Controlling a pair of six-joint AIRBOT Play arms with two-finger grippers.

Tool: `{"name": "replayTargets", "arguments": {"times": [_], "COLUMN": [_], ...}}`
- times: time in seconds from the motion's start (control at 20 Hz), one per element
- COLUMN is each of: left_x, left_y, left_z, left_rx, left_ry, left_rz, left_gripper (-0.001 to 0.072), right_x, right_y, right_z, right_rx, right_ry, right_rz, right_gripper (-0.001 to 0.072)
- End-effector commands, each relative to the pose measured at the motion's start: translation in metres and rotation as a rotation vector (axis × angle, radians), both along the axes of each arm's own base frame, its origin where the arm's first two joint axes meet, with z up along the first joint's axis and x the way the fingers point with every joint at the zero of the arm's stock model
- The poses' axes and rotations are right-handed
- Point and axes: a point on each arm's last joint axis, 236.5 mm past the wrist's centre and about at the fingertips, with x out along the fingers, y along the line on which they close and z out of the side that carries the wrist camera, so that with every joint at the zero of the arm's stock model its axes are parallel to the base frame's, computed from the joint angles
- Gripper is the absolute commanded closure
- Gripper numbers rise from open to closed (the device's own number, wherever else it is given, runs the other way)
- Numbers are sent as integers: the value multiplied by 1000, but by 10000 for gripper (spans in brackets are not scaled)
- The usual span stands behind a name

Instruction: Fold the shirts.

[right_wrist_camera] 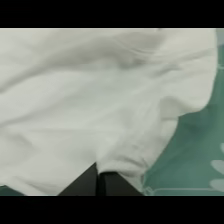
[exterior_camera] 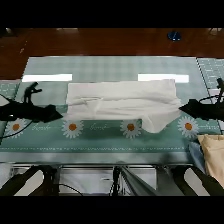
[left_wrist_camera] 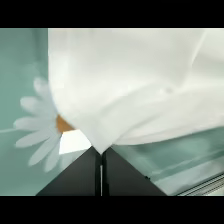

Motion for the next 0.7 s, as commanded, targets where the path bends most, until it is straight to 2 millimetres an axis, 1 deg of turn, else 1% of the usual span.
{"name": "replayTargets", "arguments": {"times": [0.0, 0.1, 0.25, 0.35, 0.45, 0.55, 0.65], "left_x": [31, 40, 65, 84, 110, 135, 154], "left_y": [-20, -22, -10, -4, 1, 2, -4], "left_z": [57, 50, 43, 47, 55, 60, 52], "left_rx": [-107, -99, -85, -81, -78, -78, -80], "left_ry": [-193, -201, -216, -225, -245, -259, -242], "left_rz": [74, 83, 135, 138, 135, 124, 95], "left_gripper": [685, 685, 685, 685, 685, 685, 685], "right_x": [25, 40, 67, 89, 107, 125, 138], "right_y": [16, 15, 0, -12, -20, -26, -30], "right_z": [48, 50, 58, 66, 68, 64, 49], "right_rx": [66, 37, 6, -7, -9, -1, 7], "right_ry": [-171, -214, -258, -278, -280, -266, -235], "right_rz": [-30, -52, -95, -116, -119, -121, -123], "right_gripper": [690, 690, 690, 690, 690, 690, 690]}}
